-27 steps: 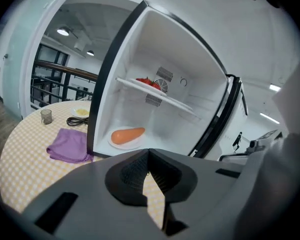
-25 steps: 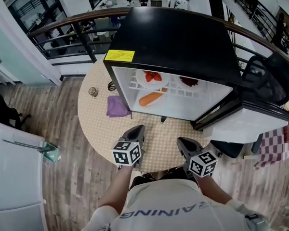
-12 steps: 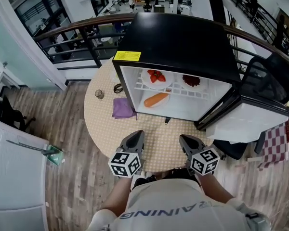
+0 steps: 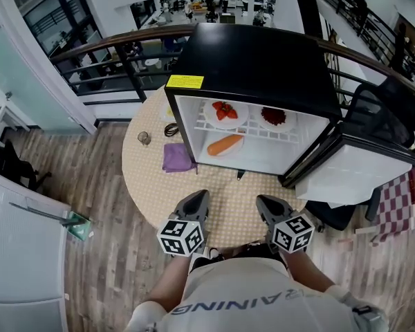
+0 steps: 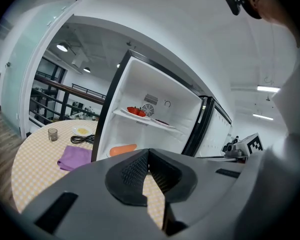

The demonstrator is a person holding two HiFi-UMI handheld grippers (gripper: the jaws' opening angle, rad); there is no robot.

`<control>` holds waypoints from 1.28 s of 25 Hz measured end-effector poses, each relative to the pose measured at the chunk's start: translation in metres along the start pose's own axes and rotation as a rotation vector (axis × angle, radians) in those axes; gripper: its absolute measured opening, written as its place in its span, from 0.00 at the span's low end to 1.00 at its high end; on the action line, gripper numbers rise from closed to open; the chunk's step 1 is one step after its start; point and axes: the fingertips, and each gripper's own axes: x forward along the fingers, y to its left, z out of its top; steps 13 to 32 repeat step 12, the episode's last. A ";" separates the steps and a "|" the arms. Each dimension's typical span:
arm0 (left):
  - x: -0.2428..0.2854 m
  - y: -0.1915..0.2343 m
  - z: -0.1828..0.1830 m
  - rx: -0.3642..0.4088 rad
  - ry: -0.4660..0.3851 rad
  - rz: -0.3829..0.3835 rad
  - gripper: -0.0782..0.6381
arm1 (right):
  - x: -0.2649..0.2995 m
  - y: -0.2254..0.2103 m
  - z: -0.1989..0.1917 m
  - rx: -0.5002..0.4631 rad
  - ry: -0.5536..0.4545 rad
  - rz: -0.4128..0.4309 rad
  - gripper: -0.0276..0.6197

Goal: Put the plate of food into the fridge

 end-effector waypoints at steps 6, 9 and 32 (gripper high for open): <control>-0.002 -0.001 0.000 0.001 -0.001 0.002 0.12 | 0.001 0.004 0.001 -0.014 0.002 0.007 0.08; -0.003 -0.001 0.001 0.003 0.001 0.003 0.12 | 0.001 0.005 0.003 -0.020 0.001 0.007 0.08; -0.002 -0.001 0.000 0.013 0.004 0.006 0.12 | 0.001 0.006 0.003 -0.025 0.004 0.010 0.08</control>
